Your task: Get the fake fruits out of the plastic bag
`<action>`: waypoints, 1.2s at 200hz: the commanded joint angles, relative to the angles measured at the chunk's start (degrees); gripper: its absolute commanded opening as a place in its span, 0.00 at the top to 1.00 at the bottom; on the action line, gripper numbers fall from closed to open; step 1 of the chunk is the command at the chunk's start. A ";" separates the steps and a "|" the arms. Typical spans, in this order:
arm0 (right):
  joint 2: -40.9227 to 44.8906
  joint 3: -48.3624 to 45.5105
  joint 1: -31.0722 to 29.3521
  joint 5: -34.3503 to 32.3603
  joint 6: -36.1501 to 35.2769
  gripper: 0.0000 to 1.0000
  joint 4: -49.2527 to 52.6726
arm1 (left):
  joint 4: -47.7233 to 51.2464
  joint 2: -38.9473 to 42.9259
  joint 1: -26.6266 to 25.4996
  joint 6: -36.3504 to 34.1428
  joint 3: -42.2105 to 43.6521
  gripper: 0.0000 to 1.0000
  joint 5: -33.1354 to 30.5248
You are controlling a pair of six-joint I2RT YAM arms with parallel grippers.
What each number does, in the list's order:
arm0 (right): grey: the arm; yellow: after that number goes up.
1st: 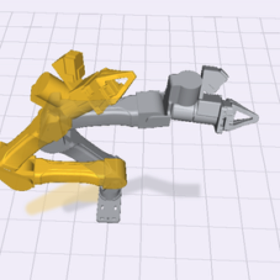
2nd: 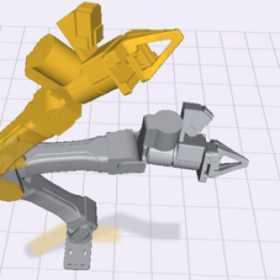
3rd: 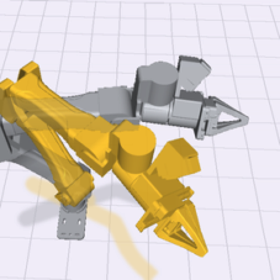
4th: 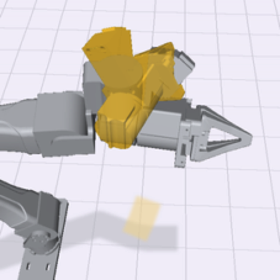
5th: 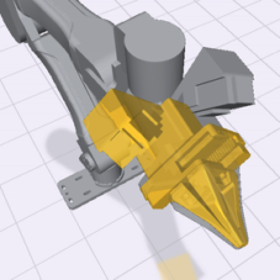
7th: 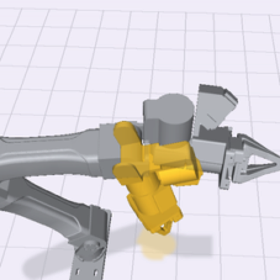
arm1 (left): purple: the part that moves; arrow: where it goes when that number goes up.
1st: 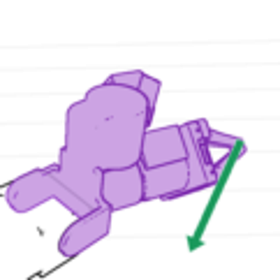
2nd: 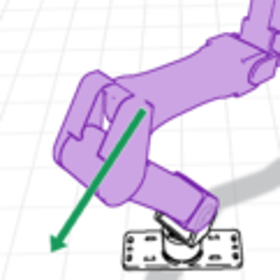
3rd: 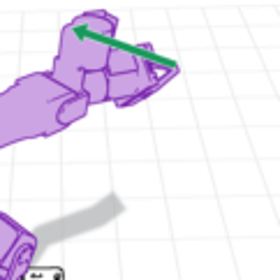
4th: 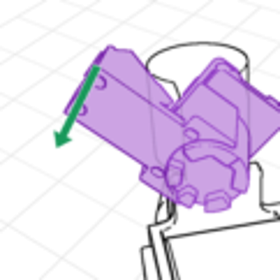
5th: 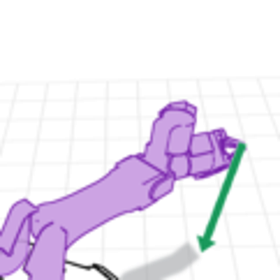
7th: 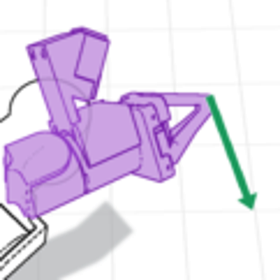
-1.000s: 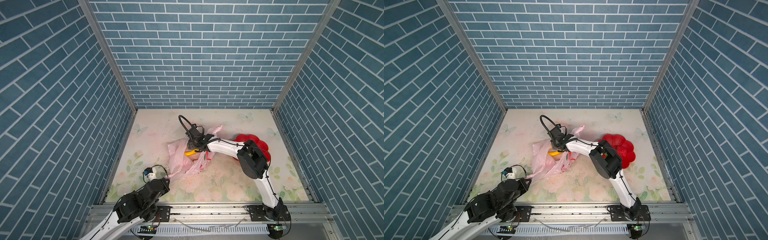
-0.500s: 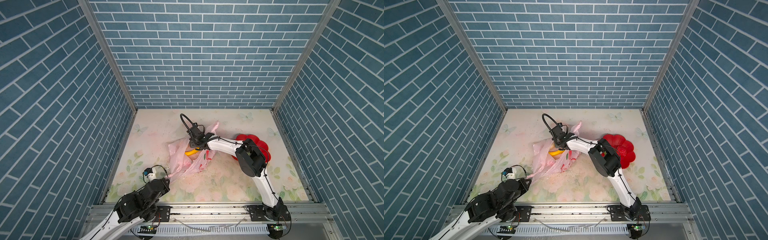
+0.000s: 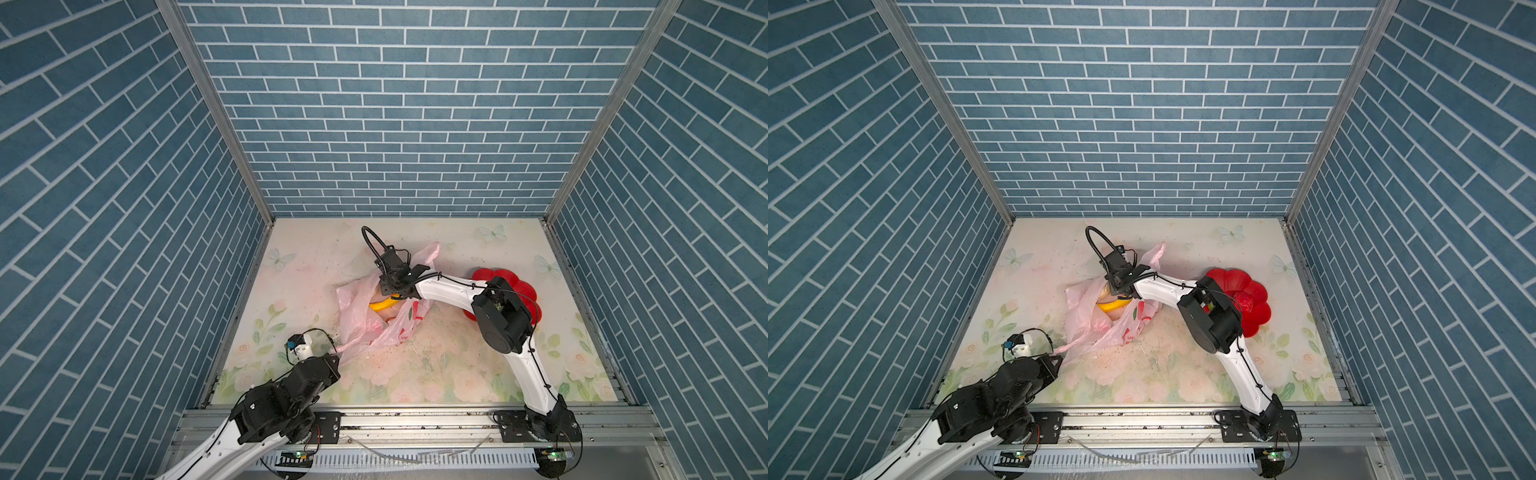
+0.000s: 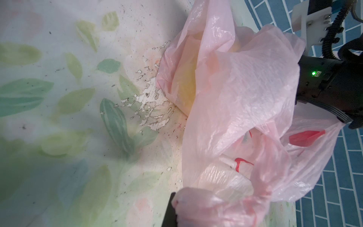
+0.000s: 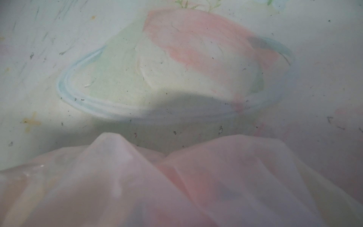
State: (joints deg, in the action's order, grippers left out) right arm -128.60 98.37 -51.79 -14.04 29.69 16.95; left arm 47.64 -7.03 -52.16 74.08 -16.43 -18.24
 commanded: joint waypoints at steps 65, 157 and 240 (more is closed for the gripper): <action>9.80 -5.76 -0.76 5.15 0.54 0.64 1.64 | -11.28 -9.91 -0.22 -4.49 -2.19 1.00 -7.88; 16.32 -9.07 -3.71 9.72 1.95 0.65 6.61 | -16.69 -19.55 -0.22 -8.20 -6.71 1.00 -10.94; 23.97 -10.49 -5.03 12.74 1.87 0.66 13.17 | -16.96 -19.65 -0.18 -8.87 -7.01 1.00 -12.18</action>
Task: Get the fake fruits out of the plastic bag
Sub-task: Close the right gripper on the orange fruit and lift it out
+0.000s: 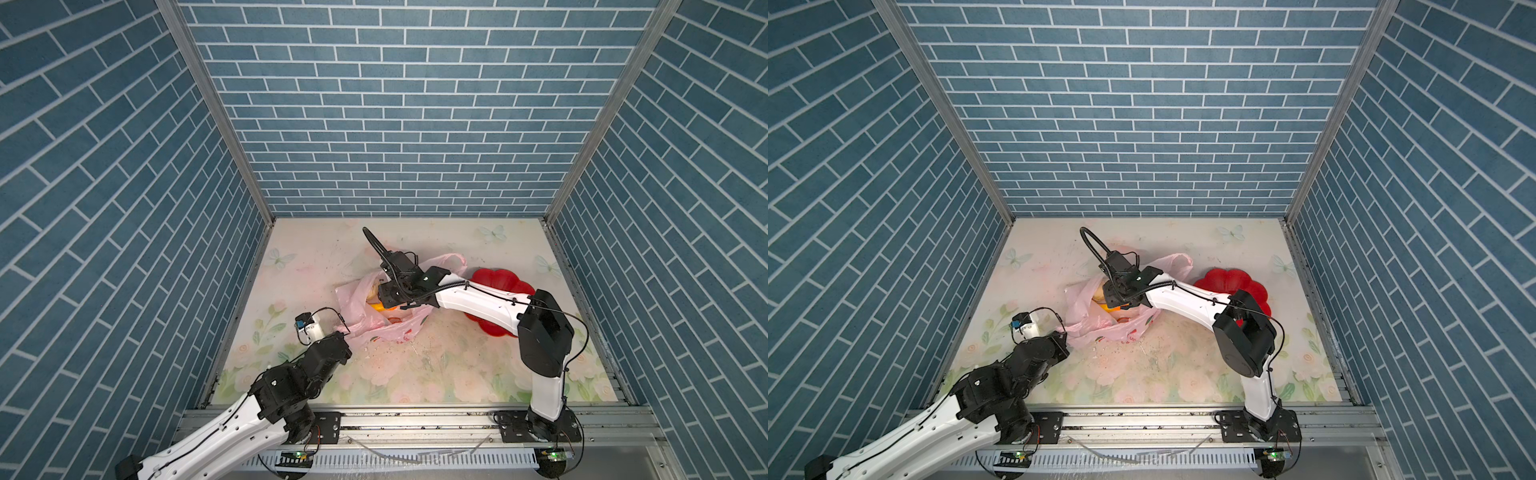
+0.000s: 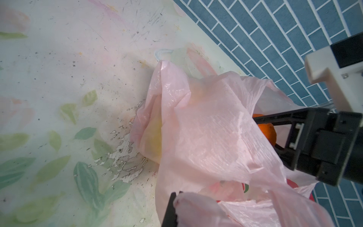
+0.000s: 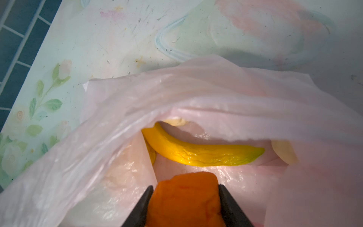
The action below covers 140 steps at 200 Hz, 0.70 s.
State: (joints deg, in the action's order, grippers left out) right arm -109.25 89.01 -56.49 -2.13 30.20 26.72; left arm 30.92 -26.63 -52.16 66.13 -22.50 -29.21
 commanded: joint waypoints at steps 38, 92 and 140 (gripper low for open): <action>8.35 -1.22 -0.40 -1.20 0.85 0.66 5.82 | -0.07 0.00 -0.15 -0.74 -0.77 1.00 -0.93; 13.87 -1.25 0.30 -5.14 -0.48 0.66 9.85 | -1.55 -1.20 -0.20 -1.08 -0.81 1.00 -0.38; 23.05 -5.37 3.95 -8.71 0.69 0.67 13.67 | -3.51 -4.14 -0.20 -2.74 -2.14 1.00 0.45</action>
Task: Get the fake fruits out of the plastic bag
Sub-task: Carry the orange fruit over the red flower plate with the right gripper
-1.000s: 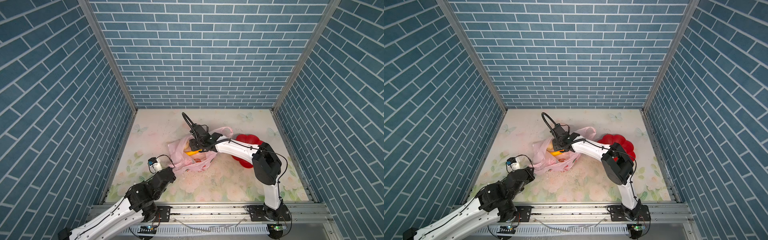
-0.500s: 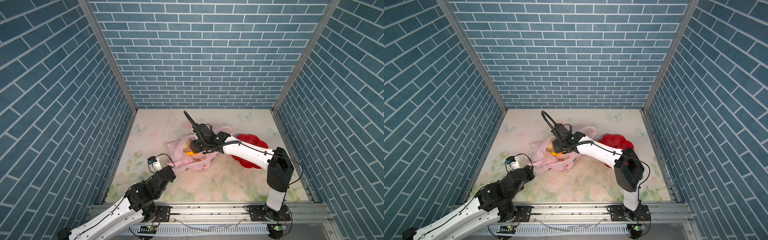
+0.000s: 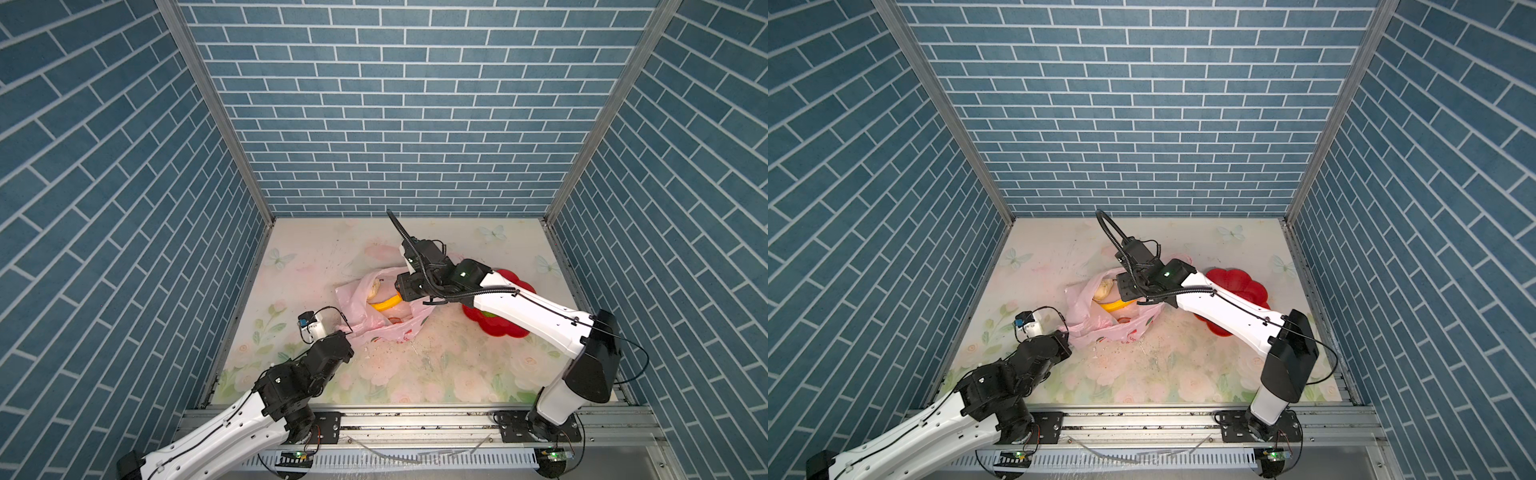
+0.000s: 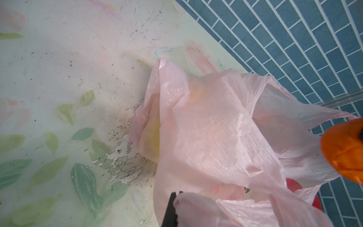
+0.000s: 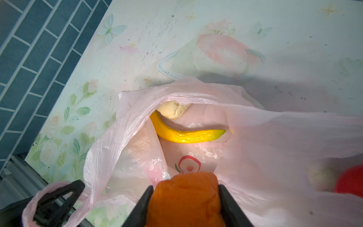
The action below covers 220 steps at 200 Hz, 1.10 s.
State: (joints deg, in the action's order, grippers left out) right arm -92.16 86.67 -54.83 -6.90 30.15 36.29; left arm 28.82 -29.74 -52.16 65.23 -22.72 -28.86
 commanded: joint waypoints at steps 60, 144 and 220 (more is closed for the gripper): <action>22.12 -14.02 14.75 -9.31 1.24 0.69 8.42 | -3.30 -5.64 -0.13 -4.41 -3.91 1.00 1.40; 26.02 -22.17 35.31 -3.92 -4.70 0.72 6.25 | -4.37 -9.63 -0.13 -5.14 -5.89 1.00 2.72; 11.00 -24.51 45.15 4.23 -5.49 0.74 -6.92 | -3.86 -12.78 -0.09 -5.82 -8.35 1.00 2.96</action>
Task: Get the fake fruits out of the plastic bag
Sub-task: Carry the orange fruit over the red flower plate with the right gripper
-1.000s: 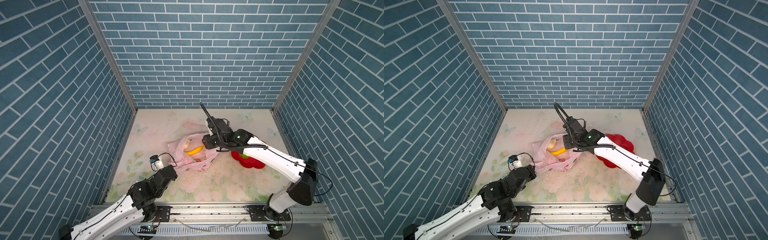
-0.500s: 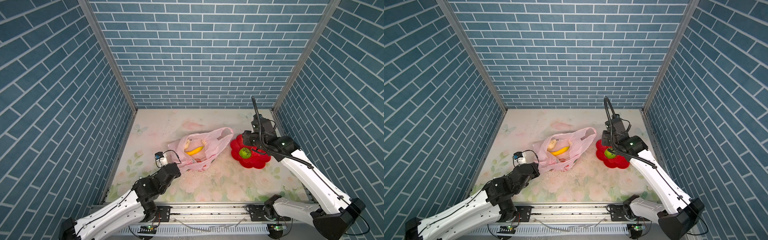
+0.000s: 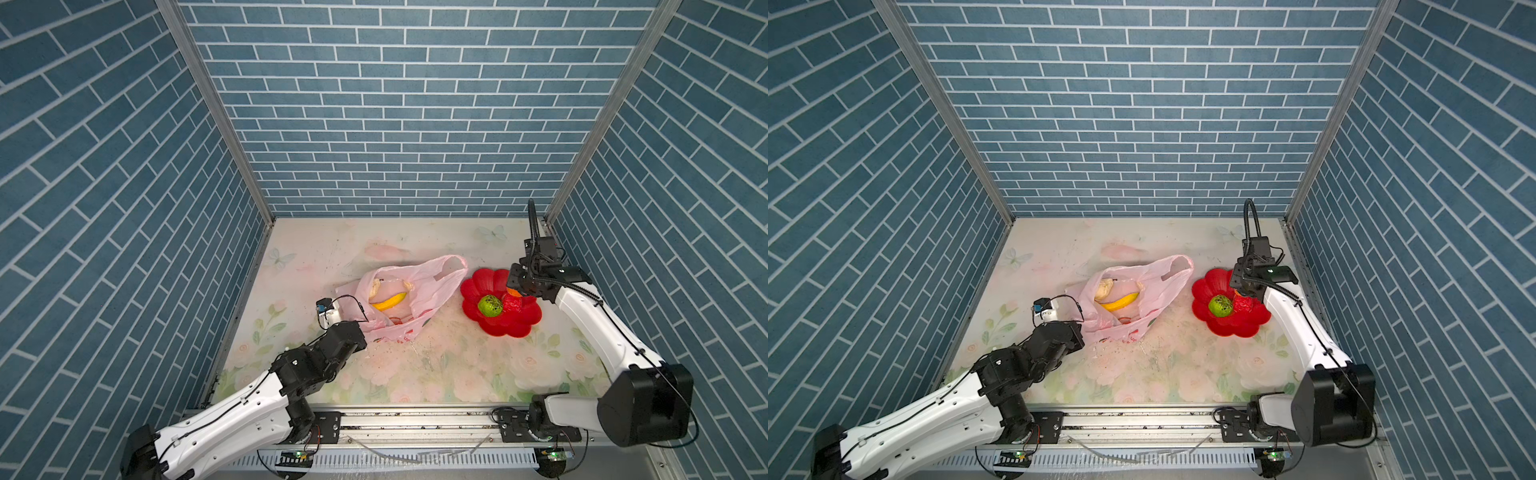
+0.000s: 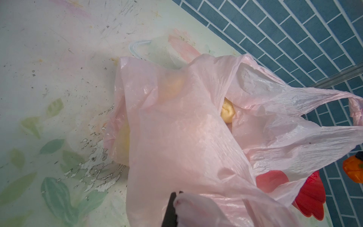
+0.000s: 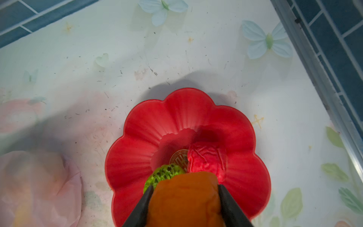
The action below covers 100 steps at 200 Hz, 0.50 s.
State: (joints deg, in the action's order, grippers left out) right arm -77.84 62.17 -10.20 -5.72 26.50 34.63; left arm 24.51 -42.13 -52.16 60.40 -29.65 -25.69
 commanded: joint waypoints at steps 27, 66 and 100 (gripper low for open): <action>-8.48 1.68 0.65 3.81 -2.22 0.75 -7.43 | 0.83 -0.41 -0.13 -0.62 -1.47 1.00 -0.28; -14.55 3.56 0.70 3.36 -3.12 0.75 -9.20 | 0.81 -0.19 -0.13 0.06 -0.95 1.00 -0.19; -17.27 3.67 0.63 3.78 -3.12 0.75 -10.44 | 1.05 -0.82 -0.13 -0.48 -1.51 1.00 -0.06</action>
State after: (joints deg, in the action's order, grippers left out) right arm -93.30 63.86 -9.67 -2.15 25.10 24.95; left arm 24.56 -42.52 -52.16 60.58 -29.87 -25.65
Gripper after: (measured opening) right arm 0.481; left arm 0.047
